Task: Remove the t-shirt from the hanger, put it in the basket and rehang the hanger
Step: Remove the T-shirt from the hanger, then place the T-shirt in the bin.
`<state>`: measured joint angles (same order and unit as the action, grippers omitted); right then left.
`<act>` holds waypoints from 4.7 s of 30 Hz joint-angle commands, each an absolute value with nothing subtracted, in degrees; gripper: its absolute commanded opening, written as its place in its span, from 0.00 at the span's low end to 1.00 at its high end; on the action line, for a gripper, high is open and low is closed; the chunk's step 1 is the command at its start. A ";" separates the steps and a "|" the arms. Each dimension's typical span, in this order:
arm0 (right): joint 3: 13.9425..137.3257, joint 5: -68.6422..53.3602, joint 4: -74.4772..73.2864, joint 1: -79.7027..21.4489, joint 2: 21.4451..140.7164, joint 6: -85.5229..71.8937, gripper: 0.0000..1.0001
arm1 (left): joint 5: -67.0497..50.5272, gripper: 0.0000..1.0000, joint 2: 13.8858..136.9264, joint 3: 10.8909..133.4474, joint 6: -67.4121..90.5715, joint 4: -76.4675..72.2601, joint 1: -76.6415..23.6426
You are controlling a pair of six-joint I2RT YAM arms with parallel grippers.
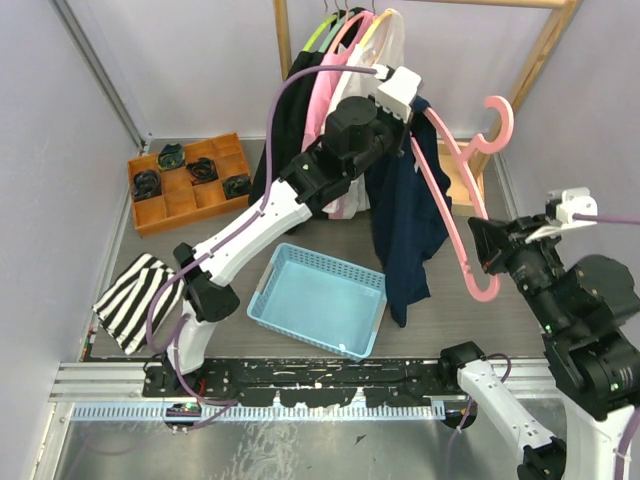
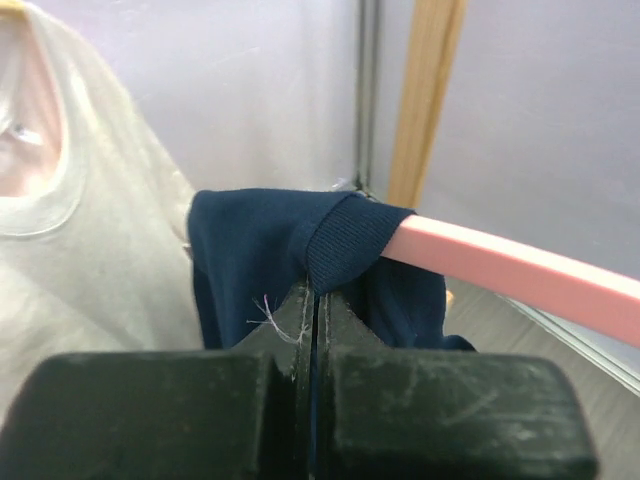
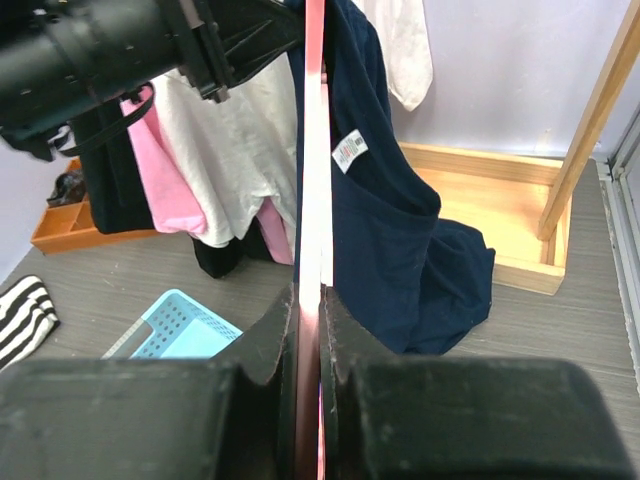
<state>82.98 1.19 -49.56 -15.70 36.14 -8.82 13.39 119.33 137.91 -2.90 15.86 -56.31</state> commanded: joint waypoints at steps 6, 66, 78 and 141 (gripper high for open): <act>86.89 1.61 -48.66 -15.94 29.72 -8.34 0.01 | 17.12 0.00 120.58 140.59 -1.49 14.91 -52.70; 77.97 18.46 -44.97 -15.95 25.16 -11.87 0.01 | -10.25 0.00 84.49 138.12 5.07 6.16 -52.82; 77.71 18.03 -45.09 -15.94 24.96 -11.95 0.01 | -12.36 0.00 84.66 137.59 10.00 5.43 -52.88; 68.80 13.90 -42.75 -15.91 22.64 -13.10 0.01 | 15.49 0.00 60.06 56.22 25.68 17.00 -68.60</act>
